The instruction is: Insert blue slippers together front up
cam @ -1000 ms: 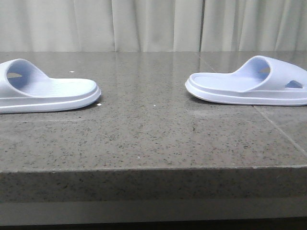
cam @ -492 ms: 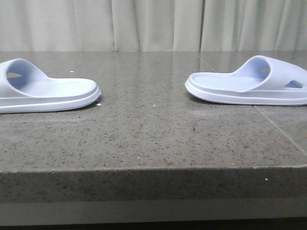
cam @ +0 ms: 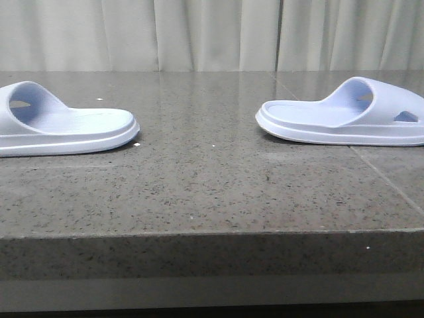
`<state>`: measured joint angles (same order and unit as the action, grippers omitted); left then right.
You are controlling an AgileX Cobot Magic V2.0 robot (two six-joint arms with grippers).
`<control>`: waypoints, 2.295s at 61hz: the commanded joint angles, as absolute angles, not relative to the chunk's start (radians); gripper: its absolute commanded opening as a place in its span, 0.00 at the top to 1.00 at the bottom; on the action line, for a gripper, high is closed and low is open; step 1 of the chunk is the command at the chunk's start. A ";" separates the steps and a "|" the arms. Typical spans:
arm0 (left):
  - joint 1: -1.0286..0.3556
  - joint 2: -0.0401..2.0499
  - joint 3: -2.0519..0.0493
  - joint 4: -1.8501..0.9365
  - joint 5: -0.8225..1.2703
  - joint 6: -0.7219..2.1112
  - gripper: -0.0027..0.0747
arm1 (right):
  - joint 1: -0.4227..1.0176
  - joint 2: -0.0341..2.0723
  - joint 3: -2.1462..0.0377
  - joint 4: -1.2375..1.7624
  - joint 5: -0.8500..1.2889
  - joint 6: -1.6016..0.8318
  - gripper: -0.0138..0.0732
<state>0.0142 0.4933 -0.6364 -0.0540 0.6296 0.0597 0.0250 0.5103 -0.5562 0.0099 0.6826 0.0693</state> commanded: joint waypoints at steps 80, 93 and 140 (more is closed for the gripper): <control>0.425 1.353 -0.995 -0.799 0.841 0.579 0.53 | 0.020 0.520 -0.590 0.000 0.562 0.066 0.39; 0.425 1.451 -0.997 -0.922 0.840 0.672 0.53 | 0.020 0.520 -0.590 0.000 0.562 0.066 0.39; 0.330 1.634 -0.999 -1.048 0.931 0.832 0.53 | 0.020 0.520 -0.590 0.000 0.562 0.066 0.39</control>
<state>0.3445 1.6464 -0.9879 -1.0515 0.8842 0.8254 0.0250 0.5103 -0.5562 0.0099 0.6379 0.0693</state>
